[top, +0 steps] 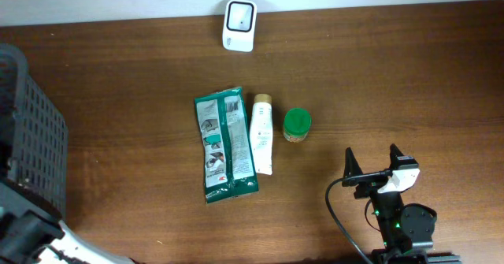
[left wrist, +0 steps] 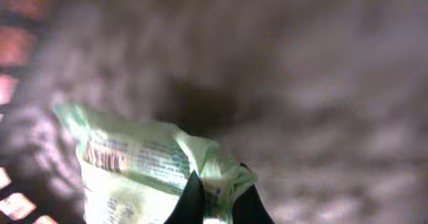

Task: Scan the item barcode
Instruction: 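Place the pale green sachet left of the green packet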

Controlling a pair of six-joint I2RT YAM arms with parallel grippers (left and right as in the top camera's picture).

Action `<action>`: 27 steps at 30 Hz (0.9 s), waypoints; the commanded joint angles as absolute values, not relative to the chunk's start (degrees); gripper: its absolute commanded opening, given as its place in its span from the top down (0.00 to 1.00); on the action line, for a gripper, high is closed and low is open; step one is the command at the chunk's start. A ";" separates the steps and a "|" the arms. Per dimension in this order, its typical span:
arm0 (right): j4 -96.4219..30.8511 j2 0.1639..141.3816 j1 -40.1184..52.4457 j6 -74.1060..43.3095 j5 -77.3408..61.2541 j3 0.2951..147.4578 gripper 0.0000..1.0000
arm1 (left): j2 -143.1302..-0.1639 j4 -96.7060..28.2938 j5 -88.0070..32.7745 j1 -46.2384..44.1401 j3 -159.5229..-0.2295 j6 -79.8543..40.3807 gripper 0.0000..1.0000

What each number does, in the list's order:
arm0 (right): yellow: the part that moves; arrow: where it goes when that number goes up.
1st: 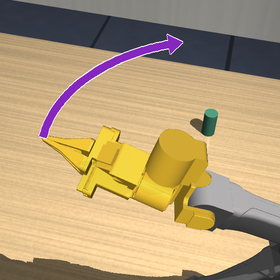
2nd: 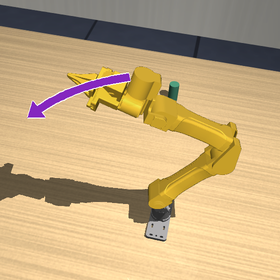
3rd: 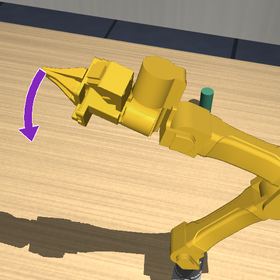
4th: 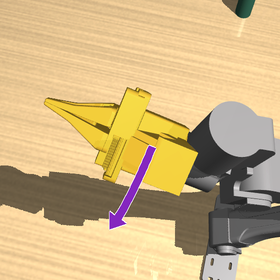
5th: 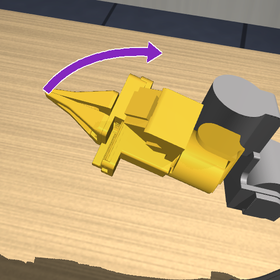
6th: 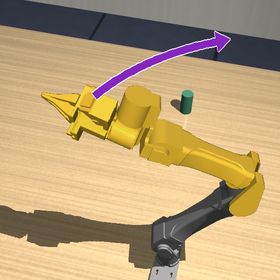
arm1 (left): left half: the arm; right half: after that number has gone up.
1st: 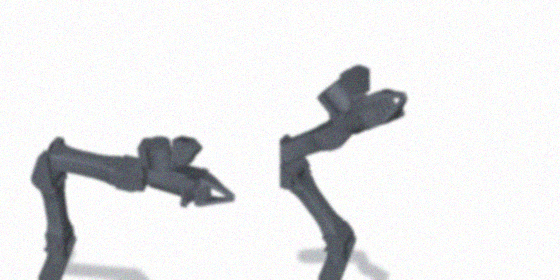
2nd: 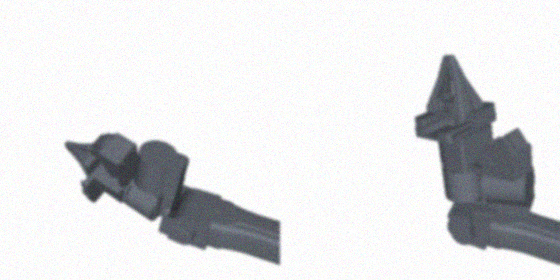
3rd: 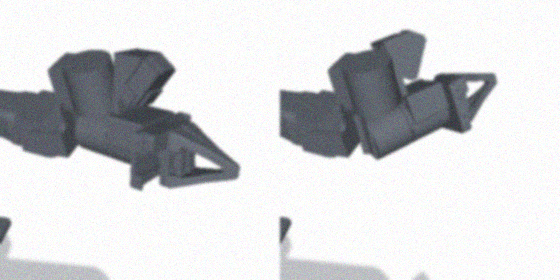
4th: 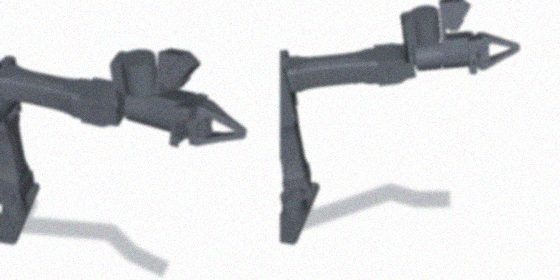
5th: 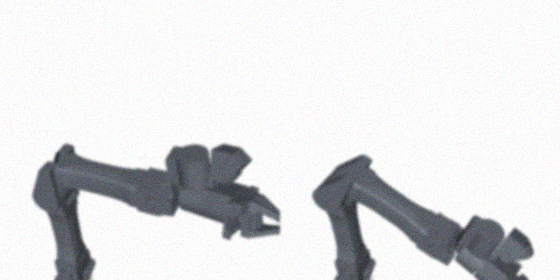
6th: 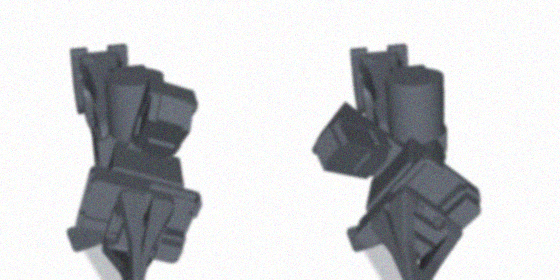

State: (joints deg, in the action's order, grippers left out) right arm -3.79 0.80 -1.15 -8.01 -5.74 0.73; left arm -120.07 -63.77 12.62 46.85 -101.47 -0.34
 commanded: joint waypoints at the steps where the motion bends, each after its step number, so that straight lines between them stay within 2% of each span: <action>1: -3.88 0.40 -1.52 -8.45 -6.46 0.32 0.02 | -111.48 -66.48 4.45 46.48 -112.01 -3.46 1.00; 7: -3.88 0.40 -1.52 -8.43 -6.44 0.32 0.02 | -91.39 -64.60 -4.36 41.34 -118.89 -5.45 1.00; 11: -3.88 0.40 -1.52 -8.45 -6.46 0.32 0.02 | -81.95 -66.06 -4.27 28.25 -118.89 -5.58 1.00; 14: -3.88 0.40 -1.52 -8.45 -6.46 0.32 0.02 | -83.46 -72.49 -0.51 14.74 -117.05 -5.58 1.00; 18: -3.88 0.40 -1.52 -8.45 -6.46 0.32 0.02 | -88.51 -74.06 0.43 3.92 -107.33 -5.78 1.00; 22: -3.88 0.40 -1.52 -8.45 -6.46 0.32 0.02 | -94.45 -70.00 1.93 -3.46 -93.32 -7.09 1.00; 27: -3.88 0.40 -1.52 -8.43 -6.46 0.32 0.02 | -101.49 -60.23 1.91 -8.34 -79.61 -10.79 1.00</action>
State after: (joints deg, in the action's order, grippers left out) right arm -3.79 0.80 -1.15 -8.01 -5.74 0.73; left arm -99.37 -63.24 1.10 -6.74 -83.48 -8.14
